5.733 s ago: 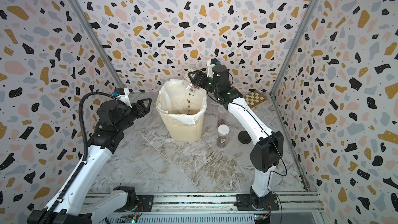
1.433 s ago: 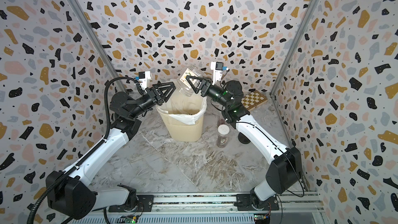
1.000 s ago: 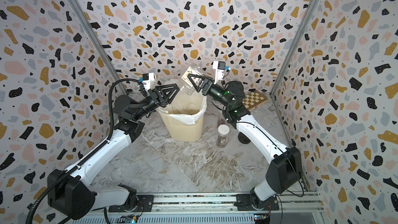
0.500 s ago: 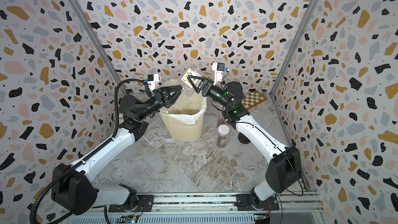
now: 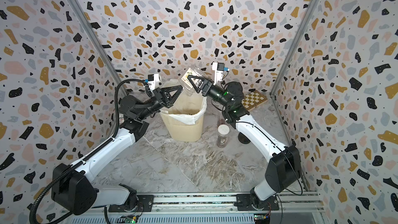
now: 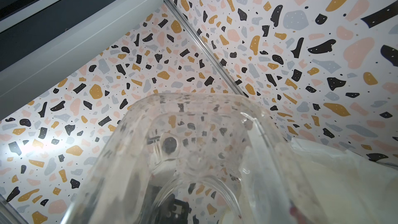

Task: Empty the moldy dried flower tea in the jars
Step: Place the jar at the center of the board.

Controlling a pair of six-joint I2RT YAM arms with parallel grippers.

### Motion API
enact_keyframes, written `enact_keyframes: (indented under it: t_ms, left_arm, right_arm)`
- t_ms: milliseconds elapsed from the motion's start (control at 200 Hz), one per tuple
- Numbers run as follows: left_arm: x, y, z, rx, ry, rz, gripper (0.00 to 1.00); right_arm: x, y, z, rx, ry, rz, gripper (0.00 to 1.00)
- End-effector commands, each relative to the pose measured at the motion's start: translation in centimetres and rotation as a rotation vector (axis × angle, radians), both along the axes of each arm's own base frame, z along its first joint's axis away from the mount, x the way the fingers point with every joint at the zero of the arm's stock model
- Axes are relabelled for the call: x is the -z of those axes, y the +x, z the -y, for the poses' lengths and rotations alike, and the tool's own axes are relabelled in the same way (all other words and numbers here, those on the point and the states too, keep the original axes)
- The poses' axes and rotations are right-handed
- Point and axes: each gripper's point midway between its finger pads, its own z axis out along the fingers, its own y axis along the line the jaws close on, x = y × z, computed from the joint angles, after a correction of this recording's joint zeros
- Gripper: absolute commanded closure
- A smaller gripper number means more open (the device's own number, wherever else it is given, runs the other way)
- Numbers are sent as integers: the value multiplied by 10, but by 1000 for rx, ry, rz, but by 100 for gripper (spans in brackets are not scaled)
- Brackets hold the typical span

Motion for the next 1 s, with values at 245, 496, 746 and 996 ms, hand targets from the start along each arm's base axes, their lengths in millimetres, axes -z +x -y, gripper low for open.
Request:
enact_keyframes:
  t_ms: [245, 496, 746, 996]
  left_arm:
    - [-27, -15, -6, -9, -44, 153, 100]
    - [-34, -15, -14, -39, -51, 183, 100]
    - [-45, -3, -24, -62, -53, 172, 100]
    - [-46, 11, -64, -232, 173, 134, 100]
  right_arm:
    - [-15, -13, 16, 10, 12, 87, 0]
    - [-17, -4, 52, 86, 24, 96, 0]
    - [-3, 11, 88, 131, 33, 44, 0]
    - [12, 12, 116, 241, -73, 24, 0]
